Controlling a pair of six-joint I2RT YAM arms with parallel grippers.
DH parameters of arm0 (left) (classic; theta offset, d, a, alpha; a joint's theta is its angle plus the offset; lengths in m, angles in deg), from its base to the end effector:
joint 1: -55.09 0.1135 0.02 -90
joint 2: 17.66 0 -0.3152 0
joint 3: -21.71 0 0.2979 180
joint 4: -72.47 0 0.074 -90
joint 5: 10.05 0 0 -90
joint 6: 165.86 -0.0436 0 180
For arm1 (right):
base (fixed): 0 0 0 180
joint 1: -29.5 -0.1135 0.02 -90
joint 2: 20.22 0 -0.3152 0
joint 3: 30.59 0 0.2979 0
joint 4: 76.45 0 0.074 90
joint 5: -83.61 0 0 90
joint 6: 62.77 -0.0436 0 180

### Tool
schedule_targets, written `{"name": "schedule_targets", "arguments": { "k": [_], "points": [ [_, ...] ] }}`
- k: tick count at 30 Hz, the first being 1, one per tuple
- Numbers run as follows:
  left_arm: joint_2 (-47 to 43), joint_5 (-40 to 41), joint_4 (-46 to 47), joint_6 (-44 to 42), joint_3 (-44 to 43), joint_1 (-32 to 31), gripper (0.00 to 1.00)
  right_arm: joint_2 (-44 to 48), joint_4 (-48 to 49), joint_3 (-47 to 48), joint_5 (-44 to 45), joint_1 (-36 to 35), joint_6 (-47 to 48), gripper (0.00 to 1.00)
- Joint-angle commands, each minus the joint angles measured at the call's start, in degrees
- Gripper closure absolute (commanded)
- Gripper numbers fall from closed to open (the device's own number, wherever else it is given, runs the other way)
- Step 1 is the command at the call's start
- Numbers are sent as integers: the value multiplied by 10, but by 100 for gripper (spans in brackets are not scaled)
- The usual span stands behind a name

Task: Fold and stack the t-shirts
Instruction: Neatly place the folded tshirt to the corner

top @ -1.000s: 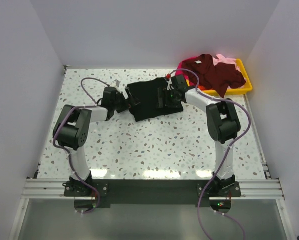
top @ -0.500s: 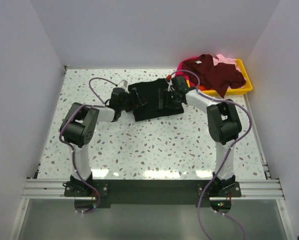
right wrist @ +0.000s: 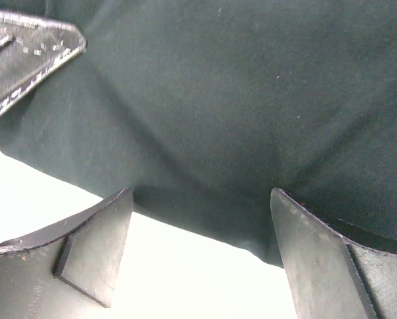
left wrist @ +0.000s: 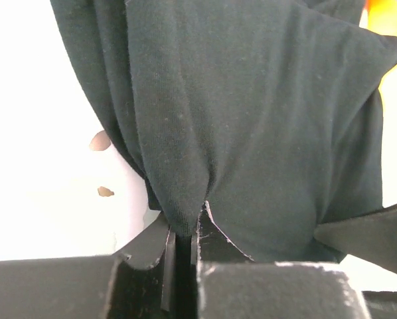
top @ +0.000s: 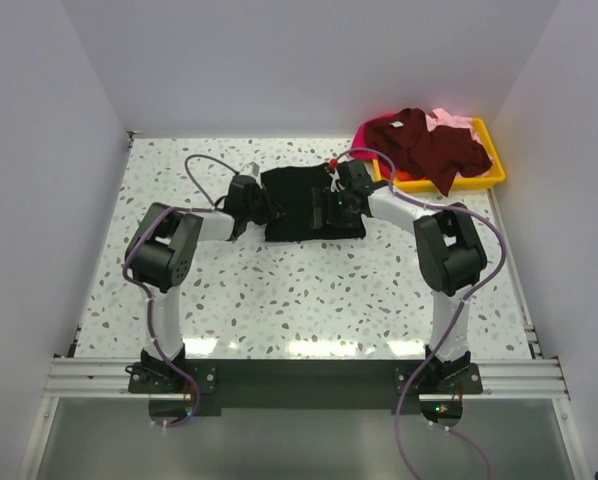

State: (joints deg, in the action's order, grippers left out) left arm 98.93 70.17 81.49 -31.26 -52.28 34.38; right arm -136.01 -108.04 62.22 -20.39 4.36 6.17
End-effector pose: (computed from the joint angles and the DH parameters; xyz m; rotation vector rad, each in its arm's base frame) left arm 0.4443 -0.1759 0.1290 -0.3675 2.2402 -0.8197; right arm 0.4471 0.2215 0.1862 -0.1943 2.5929 0.6190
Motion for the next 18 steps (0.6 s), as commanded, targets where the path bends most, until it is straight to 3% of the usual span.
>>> {"name": "schedule_targets", "arguments": {
  "k": [1,18],
  "points": [
    [5,32,-79,-51,-35,3,100,45,-41,-16,0,-5,-1,12],
    [-49,96,-333,-365,-147,147,100,172,-125,13,38,14,42,4]
  ]
}}
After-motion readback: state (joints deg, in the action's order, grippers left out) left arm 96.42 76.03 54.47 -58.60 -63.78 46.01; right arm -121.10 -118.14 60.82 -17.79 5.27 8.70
